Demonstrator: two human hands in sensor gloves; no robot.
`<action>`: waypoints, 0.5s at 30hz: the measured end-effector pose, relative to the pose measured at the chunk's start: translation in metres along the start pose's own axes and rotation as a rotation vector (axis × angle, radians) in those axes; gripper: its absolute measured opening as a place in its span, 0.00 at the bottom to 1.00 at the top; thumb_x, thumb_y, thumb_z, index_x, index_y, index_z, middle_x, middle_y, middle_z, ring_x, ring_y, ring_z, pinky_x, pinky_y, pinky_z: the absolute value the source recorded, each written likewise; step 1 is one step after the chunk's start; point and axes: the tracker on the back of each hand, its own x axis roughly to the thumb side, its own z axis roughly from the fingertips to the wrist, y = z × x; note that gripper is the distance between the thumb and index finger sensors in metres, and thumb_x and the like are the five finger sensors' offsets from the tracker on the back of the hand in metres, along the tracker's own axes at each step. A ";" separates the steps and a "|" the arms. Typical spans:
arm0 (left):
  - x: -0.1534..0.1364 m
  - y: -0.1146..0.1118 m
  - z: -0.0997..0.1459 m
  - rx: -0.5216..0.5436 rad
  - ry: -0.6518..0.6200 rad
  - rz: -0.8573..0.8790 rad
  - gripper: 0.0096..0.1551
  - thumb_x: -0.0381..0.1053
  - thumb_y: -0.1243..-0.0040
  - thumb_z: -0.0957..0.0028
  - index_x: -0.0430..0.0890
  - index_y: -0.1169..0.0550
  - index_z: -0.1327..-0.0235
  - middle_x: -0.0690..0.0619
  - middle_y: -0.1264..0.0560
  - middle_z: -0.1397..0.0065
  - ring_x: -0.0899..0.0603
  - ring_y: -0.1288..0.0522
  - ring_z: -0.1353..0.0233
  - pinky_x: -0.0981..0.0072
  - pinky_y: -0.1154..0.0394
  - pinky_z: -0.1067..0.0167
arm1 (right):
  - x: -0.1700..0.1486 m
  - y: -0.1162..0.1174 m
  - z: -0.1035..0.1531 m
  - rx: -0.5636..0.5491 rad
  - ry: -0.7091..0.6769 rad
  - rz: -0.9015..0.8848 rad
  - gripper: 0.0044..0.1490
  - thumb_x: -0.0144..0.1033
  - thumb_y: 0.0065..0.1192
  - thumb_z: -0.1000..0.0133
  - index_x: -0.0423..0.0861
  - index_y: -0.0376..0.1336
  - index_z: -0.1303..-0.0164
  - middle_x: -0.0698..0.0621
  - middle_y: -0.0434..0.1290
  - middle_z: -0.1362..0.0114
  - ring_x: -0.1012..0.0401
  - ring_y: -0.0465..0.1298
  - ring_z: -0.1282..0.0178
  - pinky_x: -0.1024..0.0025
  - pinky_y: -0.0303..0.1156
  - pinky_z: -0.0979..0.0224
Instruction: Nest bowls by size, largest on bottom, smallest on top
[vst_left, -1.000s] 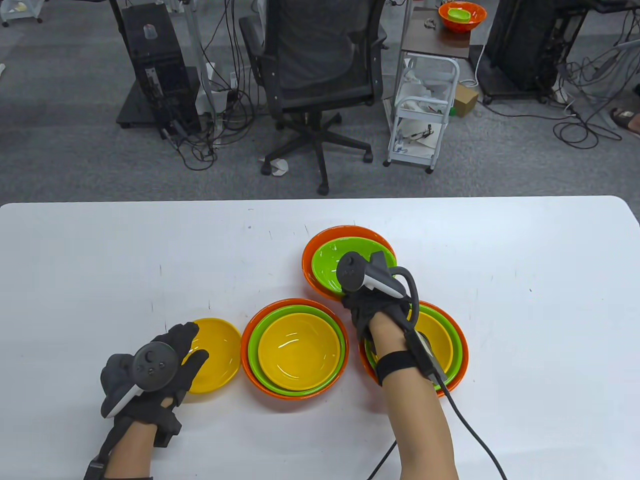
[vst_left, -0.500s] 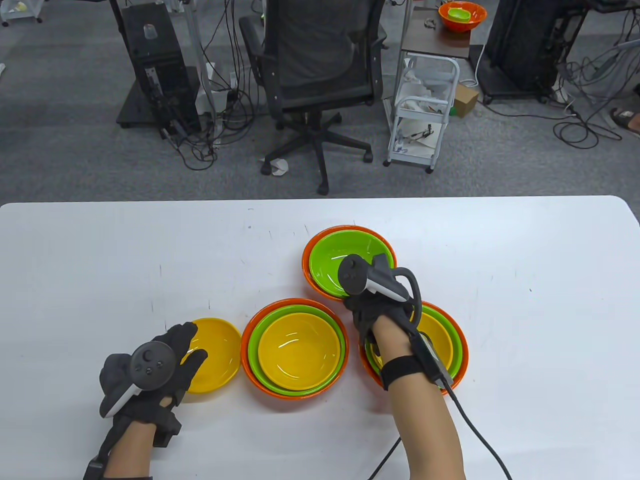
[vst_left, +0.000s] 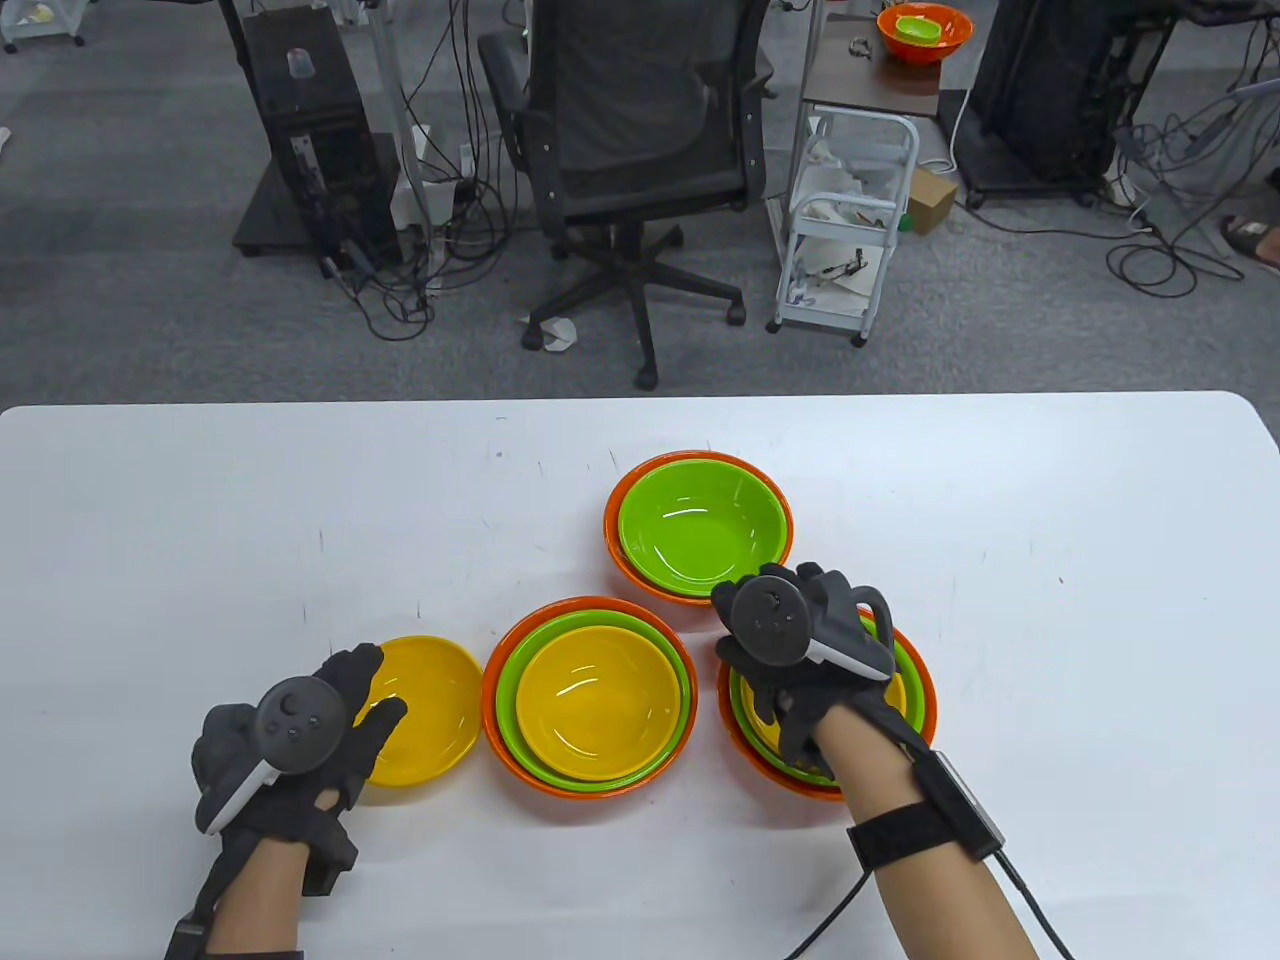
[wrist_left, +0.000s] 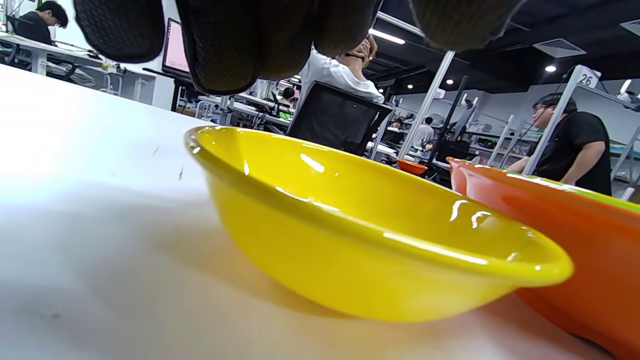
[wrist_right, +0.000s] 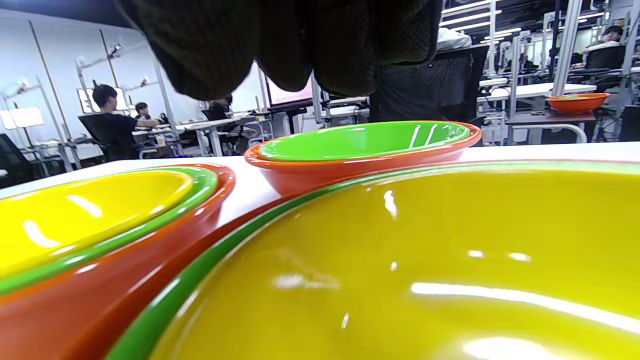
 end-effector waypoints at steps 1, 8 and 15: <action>-0.002 -0.001 -0.001 -0.005 0.009 -0.003 0.41 0.65 0.46 0.46 0.50 0.36 0.20 0.43 0.33 0.20 0.33 0.28 0.23 0.32 0.31 0.30 | 0.000 0.002 0.009 -0.012 -0.013 -0.018 0.38 0.40 0.65 0.46 0.39 0.62 0.25 0.36 0.66 0.23 0.34 0.58 0.21 0.32 0.47 0.23; -0.013 -0.007 -0.005 -0.078 0.112 -0.023 0.45 0.67 0.46 0.46 0.51 0.41 0.18 0.41 0.37 0.17 0.32 0.30 0.22 0.32 0.31 0.30 | 0.005 0.011 0.035 -0.026 -0.062 -0.026 0.39 0.40 0.65 0.46 0.39 0.61 0.25 0.36 0.65 0.22 0.34 0.56 0.20 0.31 0.46 0.23; -0.024 -0.016 -0.010 -0.165 0.272 -0.063 0.49 0.67 0.44 0.46 0.49 0.46 0.16 0.39 0.35 0.20 0.34 0.24 0.30 0.40 0.25 0.36 | 0.006 0.013 0.042 -0.019 -0.078 -0.039 0.40 0.40 0.65 0.46 0.39 0.61 0.24 0.36 0.64 0.22 0.34 0.55 0.20 0.31 0.45 0.23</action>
